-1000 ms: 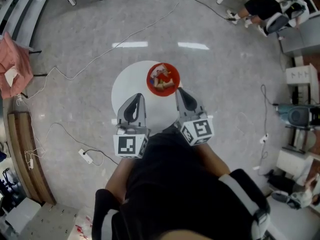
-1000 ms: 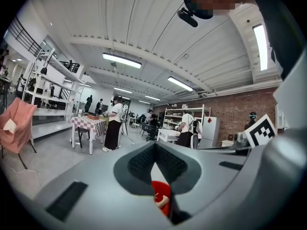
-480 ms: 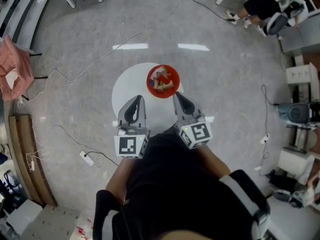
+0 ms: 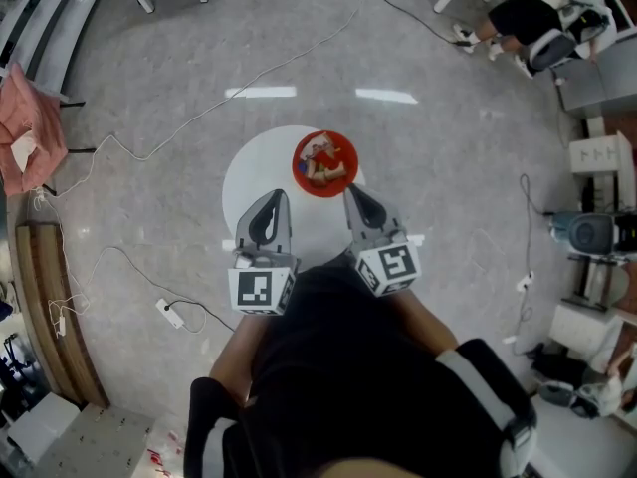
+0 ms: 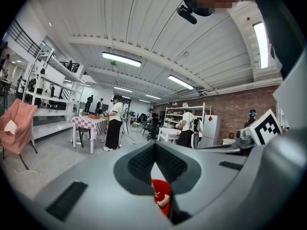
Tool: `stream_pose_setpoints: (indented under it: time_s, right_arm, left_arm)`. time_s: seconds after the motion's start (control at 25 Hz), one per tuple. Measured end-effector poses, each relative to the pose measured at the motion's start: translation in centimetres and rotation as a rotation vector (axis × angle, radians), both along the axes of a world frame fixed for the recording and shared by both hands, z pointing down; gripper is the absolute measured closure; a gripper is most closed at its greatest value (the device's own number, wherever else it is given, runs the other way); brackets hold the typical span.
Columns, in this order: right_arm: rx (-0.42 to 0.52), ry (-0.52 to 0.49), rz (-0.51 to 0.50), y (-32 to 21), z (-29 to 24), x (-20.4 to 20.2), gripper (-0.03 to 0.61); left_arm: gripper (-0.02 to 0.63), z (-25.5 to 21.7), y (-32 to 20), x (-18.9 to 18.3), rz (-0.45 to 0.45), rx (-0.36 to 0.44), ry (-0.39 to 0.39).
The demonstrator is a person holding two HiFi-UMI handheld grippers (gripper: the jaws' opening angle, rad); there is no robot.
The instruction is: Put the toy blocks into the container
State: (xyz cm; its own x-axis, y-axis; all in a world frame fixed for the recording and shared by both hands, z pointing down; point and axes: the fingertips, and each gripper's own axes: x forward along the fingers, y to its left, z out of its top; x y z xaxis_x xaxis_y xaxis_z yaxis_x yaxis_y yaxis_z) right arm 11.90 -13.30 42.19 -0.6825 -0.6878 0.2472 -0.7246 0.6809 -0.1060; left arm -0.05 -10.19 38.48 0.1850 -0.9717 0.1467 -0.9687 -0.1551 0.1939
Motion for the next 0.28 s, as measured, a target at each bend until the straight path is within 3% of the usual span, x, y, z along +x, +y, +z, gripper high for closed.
stream_pose_setpoints:
  time_s: [0.28]
  right_arm:
    - [-0.014,0.006,-0.022,-0.1,0.0,-0.47,0.583]
  left_arm:
    - [0.615,0.13,-0.23,-0.06,-0.004,-0.005,-0.005]
